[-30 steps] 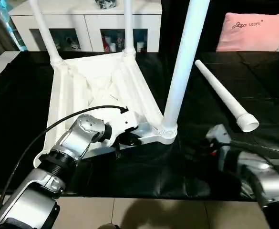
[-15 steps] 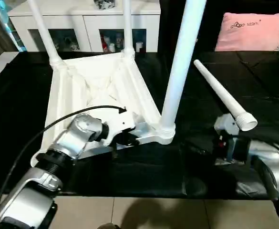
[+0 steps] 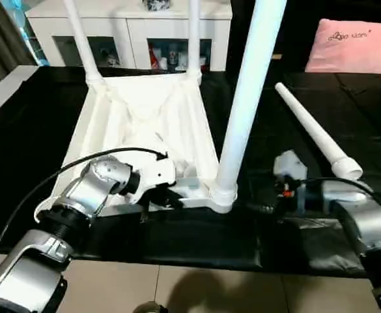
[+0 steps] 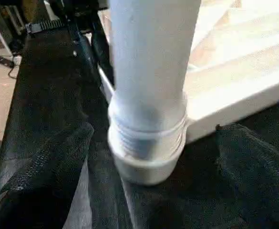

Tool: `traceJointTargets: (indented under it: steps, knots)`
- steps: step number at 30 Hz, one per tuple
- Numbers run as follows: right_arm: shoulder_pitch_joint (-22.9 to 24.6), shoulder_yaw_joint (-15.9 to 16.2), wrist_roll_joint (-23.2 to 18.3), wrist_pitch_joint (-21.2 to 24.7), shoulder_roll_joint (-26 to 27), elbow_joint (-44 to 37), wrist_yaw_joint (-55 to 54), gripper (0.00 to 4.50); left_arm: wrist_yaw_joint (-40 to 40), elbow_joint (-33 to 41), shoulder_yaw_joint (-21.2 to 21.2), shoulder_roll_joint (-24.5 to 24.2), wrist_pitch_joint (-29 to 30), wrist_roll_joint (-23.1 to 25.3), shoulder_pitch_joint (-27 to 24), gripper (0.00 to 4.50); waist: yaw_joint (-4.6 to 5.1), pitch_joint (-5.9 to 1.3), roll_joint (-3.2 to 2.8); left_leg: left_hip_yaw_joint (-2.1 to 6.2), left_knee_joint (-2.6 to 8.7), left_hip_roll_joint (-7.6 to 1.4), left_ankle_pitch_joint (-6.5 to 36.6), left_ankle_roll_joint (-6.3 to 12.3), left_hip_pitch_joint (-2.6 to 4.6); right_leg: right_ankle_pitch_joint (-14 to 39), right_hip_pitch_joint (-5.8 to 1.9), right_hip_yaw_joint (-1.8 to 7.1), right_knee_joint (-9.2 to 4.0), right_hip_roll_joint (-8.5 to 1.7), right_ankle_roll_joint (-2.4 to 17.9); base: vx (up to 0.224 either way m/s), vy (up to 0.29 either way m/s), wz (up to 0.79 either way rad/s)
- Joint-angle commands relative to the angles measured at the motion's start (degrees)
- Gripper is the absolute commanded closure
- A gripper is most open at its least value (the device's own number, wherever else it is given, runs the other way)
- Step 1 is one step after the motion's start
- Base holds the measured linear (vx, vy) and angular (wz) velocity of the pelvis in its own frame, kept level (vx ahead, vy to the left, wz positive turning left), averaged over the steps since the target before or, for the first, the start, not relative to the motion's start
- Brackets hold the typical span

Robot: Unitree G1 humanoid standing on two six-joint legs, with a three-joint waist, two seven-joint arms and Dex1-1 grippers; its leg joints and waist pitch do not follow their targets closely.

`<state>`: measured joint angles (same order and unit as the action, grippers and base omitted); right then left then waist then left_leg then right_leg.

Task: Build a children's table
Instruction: Rotate leg to tighten

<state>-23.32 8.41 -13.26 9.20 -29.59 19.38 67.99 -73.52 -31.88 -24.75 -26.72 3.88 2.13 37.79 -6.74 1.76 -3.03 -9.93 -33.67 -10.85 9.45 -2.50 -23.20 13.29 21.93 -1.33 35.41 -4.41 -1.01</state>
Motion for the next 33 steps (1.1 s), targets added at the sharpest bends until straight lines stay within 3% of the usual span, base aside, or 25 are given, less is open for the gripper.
traceJointTargets:
  steps: [1, 16, 33]
  knots:
    - [-1.0, 0.7, 0.6, -1.0, 0.3, 1.2, 1.1, 0.02, -3.1, 3.7, -1.5, 0.2, -1.8, 0.4, 0.3, 4.5, 0.21, -3.43, 0.36, 0.25, 3.26, -2.27, 8.3, 3.4, 2.07, -5.8, -2.06, 1.06, -2.93, -3.03, 16.4, 0.0, 0.0, 0.0]
    - [-3.4, 3.0, 0.6, -2.3, 1.9, 5.9, 5.8, 0.02, -3.4, 5.9, -2.3, 0.7, -1.2, 0.5, -0.4, 4.5, 0.18, -3.5, 0.7, 0.23, 3.0, -2.1, 7.6, 3.78, 1.8, -5.5, -2.1, 1.03, -2.7, -2.97, 16.2, 0.0, 0.0, 0.0]
    - [-2.4, 3.1, 0.2, -2.5, 2.4, 6.9, 7.8, 1.44, -3.5, 6.2, -2.3, 0.4, -0.9, 1.0, -0.5, 4.5, 0.15, -3.55, 0.4, 0.29, 2.96, -2.08, 7.9, 3.86, 1.82, -6.0, -2.08, 0.96, -2.69, -2.92, 16.7, 0.0, 0.0, 0.0]
